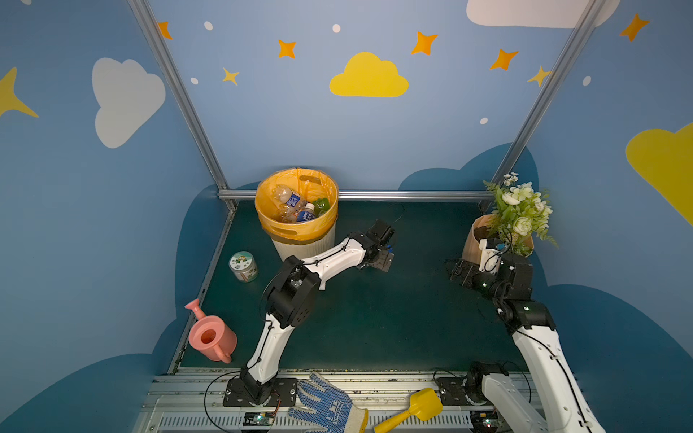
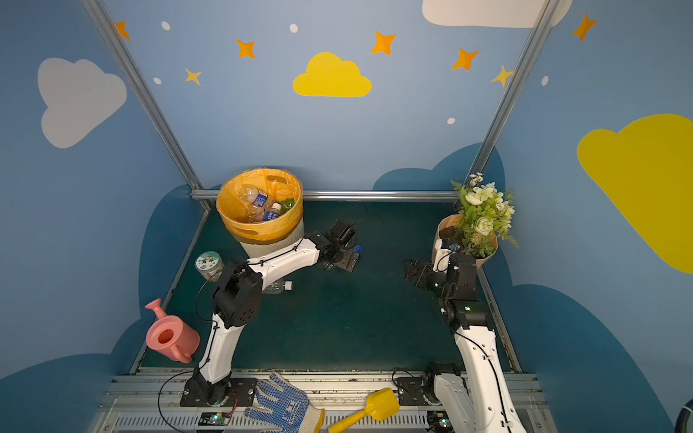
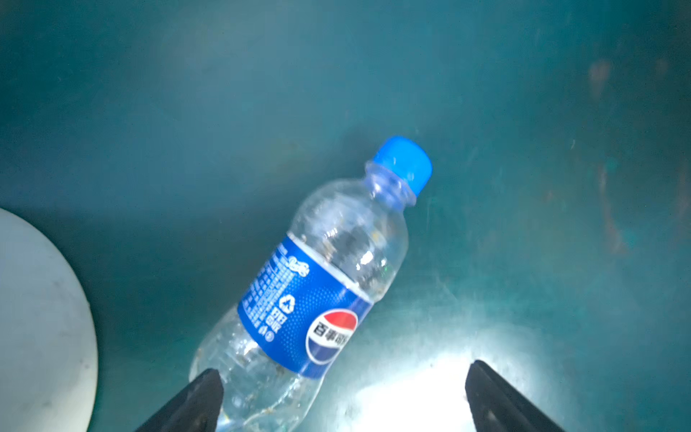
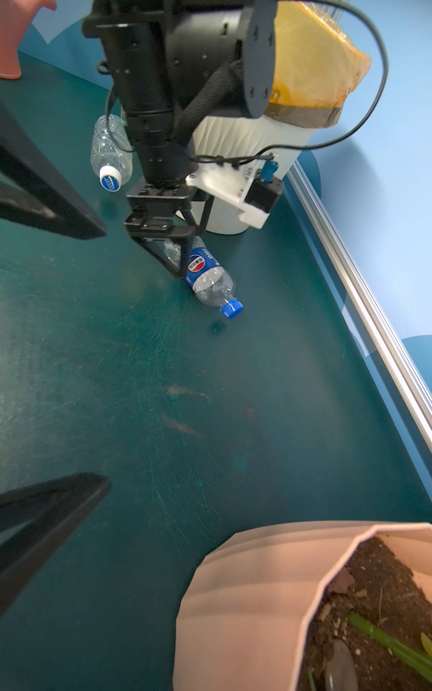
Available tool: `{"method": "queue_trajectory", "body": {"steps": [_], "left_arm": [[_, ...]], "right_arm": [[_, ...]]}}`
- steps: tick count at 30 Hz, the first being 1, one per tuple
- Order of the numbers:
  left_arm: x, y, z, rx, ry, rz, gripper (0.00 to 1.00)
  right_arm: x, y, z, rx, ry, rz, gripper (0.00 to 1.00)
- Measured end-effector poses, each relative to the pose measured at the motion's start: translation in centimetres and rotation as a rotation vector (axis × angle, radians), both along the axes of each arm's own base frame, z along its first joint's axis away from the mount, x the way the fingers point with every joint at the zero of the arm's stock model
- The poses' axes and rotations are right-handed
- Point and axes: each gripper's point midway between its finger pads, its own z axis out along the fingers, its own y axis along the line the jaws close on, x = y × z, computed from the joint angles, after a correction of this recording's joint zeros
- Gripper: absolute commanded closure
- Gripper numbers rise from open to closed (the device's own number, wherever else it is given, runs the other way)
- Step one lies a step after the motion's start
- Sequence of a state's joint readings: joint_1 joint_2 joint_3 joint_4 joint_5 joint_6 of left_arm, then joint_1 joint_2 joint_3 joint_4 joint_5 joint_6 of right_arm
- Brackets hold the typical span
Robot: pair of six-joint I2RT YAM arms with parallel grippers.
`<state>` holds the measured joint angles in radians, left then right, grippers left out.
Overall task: Throw the plastic bottles in the bin
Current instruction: Pick up the plastic bottle from the top-center of the table.
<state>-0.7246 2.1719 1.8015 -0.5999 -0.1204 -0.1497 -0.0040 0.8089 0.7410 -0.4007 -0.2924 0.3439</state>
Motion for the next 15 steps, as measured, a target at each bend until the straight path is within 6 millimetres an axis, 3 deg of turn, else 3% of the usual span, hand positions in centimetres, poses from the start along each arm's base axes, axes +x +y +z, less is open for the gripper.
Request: {"method": "queue_trajectory", "body": {"steps": [6,11,15], "left_arm": [[1.0,-0.3,-1.3,-0.002,0.039,-0.006,0.03],[-0.6,-0.6,-4.5,0.010,0.135,-0.029,0.08],[-1.9,-0.6,-6.2,0.010,0.195,-0.041,0.19]], "right_arm": [[-0.1,-0.4,-0.1,0.005,0.008,-0.011,0.05],[-0.4,-0.6,0.1,0.008,0.004,-0.019,0.05],[-0.4,-0.8,0.2,0.013,0.001,-0.021,0.04]]}}
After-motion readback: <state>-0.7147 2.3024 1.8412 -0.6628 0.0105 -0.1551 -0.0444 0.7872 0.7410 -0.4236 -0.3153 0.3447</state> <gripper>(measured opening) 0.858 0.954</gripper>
